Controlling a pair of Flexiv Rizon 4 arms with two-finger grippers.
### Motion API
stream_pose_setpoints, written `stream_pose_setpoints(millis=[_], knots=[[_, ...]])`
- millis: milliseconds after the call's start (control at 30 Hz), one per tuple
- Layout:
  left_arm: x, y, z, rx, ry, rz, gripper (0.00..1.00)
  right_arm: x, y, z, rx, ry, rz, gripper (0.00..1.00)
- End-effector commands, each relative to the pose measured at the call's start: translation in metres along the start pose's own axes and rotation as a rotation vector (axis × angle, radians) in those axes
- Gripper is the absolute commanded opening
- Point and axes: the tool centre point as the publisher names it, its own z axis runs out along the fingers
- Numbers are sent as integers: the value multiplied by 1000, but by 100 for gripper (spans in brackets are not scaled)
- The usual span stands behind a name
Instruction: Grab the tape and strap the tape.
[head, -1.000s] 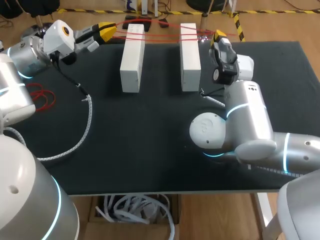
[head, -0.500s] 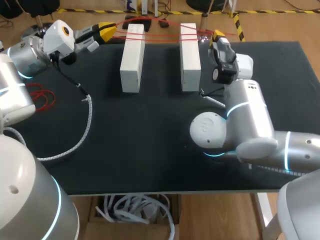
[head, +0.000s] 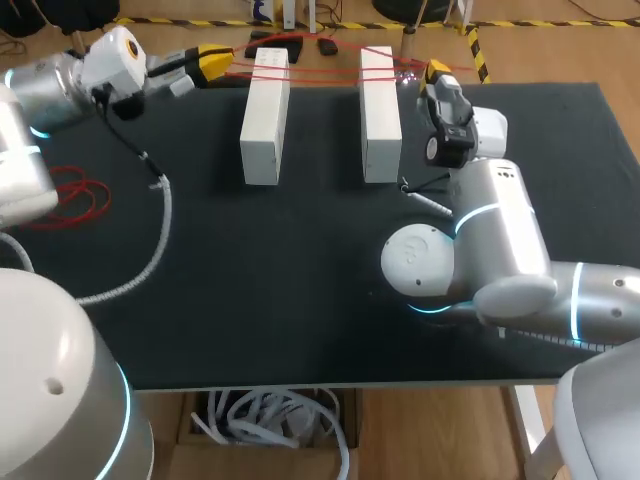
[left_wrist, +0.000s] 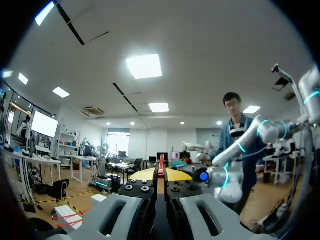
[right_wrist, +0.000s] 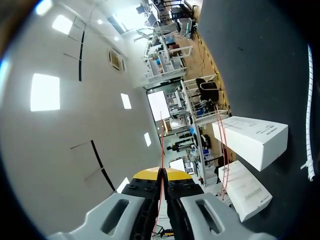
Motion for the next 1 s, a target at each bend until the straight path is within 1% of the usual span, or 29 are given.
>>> stream_pose_setpoints(millis=[33,67,200,267,367,433,467,533,567,600,633,667,1000], knots=[[-2,-17,8,-544,-40,-249,0,2,0,0,0,-7,-1,0],[-3,-18,10,-591,-27,-241,0,2,0,0,0,-7,-1,0],[-7,-26,12,-774,-33,-249,0,2,0,0,0,-7,-1,0],[-9,-32,14,-883,-20,-257,0,2,0,0,0,-7,-1,0],[-8,-36,12,-945,-31,-218,0,2,0,0,0,-7,-1,0],[-6,-37,11,-953,-26,-180,0,2,0,0,0,-7,-1,0],[-6,-37,11,-967,-9,-170,0,2,0,0,0,-7,-1,0],[-5,-35,12,-955,13,-134,0,2,0,0,0,-7,-1,0],[-5,-33,12,-968,40,-135,0,2,0,0,0,-7,-1,0],[-6,-30,12,-960,71,-127,0,2,0,0,0,-7,-1,0],[-7,-28,12,-955,78,-113,0,2,0,0,0,-7,-1,0],[-9,-27,12,-953,112,-104,0,2,0,0,0,-7,-1,0],[-9,-27,12,-953,112,-104,0,2,0,0,0,-7,-1,0]])
